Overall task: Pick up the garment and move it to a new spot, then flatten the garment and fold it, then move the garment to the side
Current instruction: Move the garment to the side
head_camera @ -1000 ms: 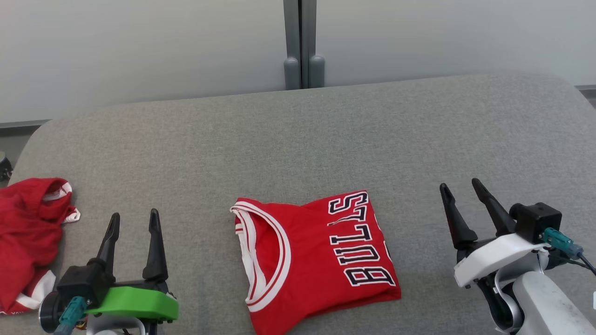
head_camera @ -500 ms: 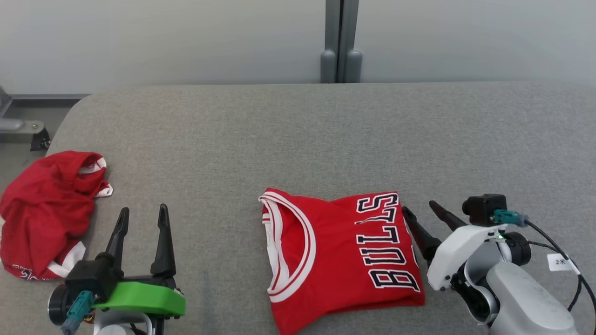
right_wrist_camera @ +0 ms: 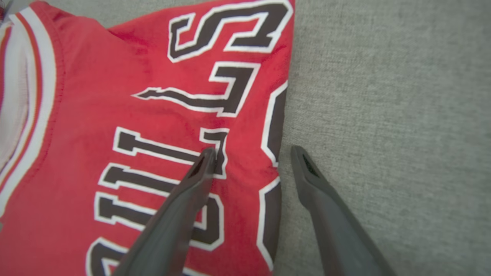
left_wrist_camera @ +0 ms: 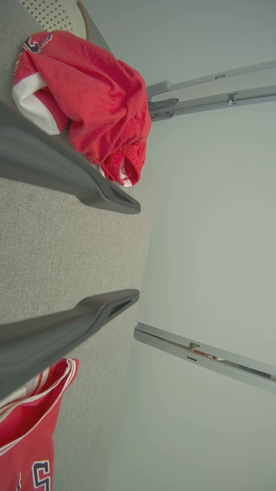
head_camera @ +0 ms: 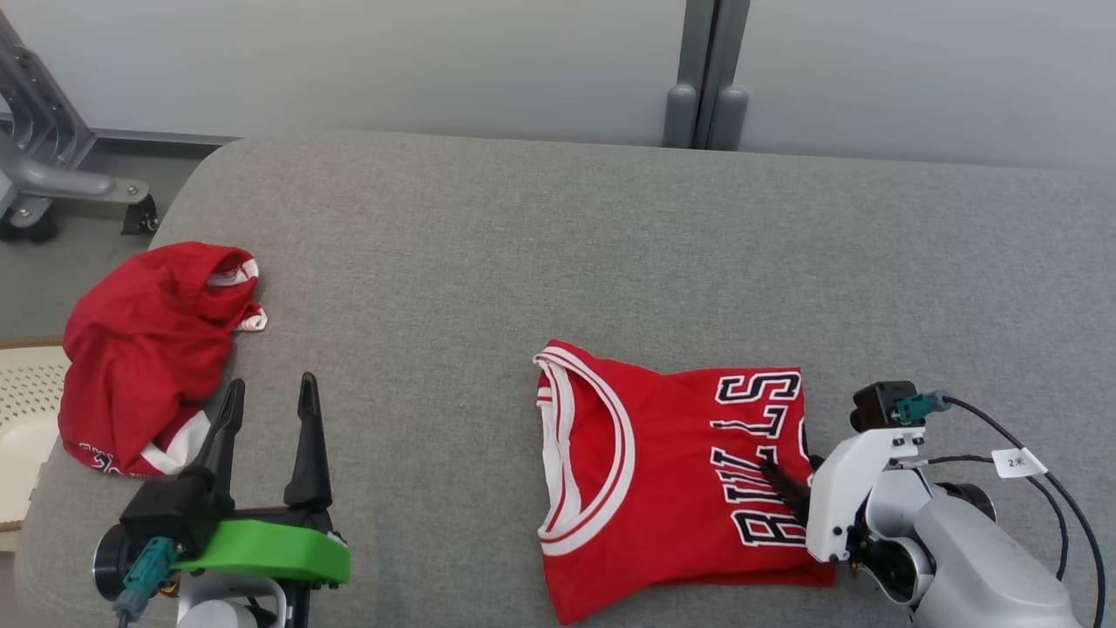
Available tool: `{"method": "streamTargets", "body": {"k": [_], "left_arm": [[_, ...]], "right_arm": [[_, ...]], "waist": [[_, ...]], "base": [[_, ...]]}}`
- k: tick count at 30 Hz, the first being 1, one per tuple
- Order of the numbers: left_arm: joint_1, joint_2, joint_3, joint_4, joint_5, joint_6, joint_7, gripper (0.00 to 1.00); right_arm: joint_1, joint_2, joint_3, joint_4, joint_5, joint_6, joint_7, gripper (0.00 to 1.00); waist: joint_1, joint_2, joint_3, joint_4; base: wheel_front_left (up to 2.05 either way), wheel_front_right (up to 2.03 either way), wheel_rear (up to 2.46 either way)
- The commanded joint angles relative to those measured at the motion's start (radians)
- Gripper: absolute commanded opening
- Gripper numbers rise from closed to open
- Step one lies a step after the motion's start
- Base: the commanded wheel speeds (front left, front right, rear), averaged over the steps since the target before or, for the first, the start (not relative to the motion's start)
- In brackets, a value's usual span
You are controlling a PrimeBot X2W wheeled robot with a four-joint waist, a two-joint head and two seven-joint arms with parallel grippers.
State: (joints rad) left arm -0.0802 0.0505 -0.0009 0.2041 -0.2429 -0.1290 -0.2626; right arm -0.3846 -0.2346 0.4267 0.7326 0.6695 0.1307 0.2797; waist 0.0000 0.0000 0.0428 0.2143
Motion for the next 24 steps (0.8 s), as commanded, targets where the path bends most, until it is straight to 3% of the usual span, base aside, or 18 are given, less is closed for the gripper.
{"method": "streamTargets", "body": {"k": [1,2,3,4,6,7,16,24], "left_arm": [[-0.011,0.001,0.003,0.000,-0.003,-0.003,-0.003,1.00],[-0.011,0.001,0.003,0.000,-0.003,-0.003,-0.003,1.00],[-0.011,0.001,0.004,0.000,-0.003,-0.003,-0.003,1.00],[-0.011,0.001,0.004,0.000,-0.003,-0.003,-0.003,1.00],[-0.012,0.001,0.003,0.003,-0.004,-0.003,-0.003,1.00],[-0.013,0.001,0.003,0.003,-0.004,-0.003,-0.003,1.00],[-0.030,0.001,-0.047,0.009,-0.002,-0.003,-0.003,1.00],[-0.066,0.001,-0.094,0.006,-0.011,-0.003,-0.003,1.00]], "right_arm": [[0.021,0.005,0.017,0.019,0.013,0.000,0.018,1.00],[0.021,0.007,0.022,0.016,0.018,0.000,0.015,1.00],[0.020,0.008,0.029,0.009,0.024,0.000,0.009,0.92],[0.017,0.008,0.032,0.002,0.029,0.000,-0.004,0.68],[0.006,0.003,0.037,-0.012,0.035,0.000,-0.031,0.11],[-0.002,-0.002,0.040,-0.019,0.037,0.000,-0.047,0.00],[-0.083,-0.047,0.060,-0.050,0.031,0.000,-0.168,0.00],[-0.177,-0.071,0.072,-0.070,0.035,0.000,-0.242,0.00]], "waist": [[0.0000,0.0000,0.003,0.004],[0.0000,0.0000,0.005,0.005],[0.0000,0.0000,0.007,0.005],[0.0000,0.0000,0.008,0.004],[0.0000,0.0000,0.011,0.002],[0.0000,0.0000,0.012,0.000],[0.0000,0.0000,0.020,-0.046],[0.0000,0.0000,0.052,-0.149]], "base": [[0.00,0.00,0.00],[0.00,0.00,0.00],[0.00,0.00,0.00],[0.00,0.00,0.00],[0.00,0.00,0.00],[0.00,0.00,0.00],[0.00,0.00,0.00],[0.00,0.00,0.00]]}}
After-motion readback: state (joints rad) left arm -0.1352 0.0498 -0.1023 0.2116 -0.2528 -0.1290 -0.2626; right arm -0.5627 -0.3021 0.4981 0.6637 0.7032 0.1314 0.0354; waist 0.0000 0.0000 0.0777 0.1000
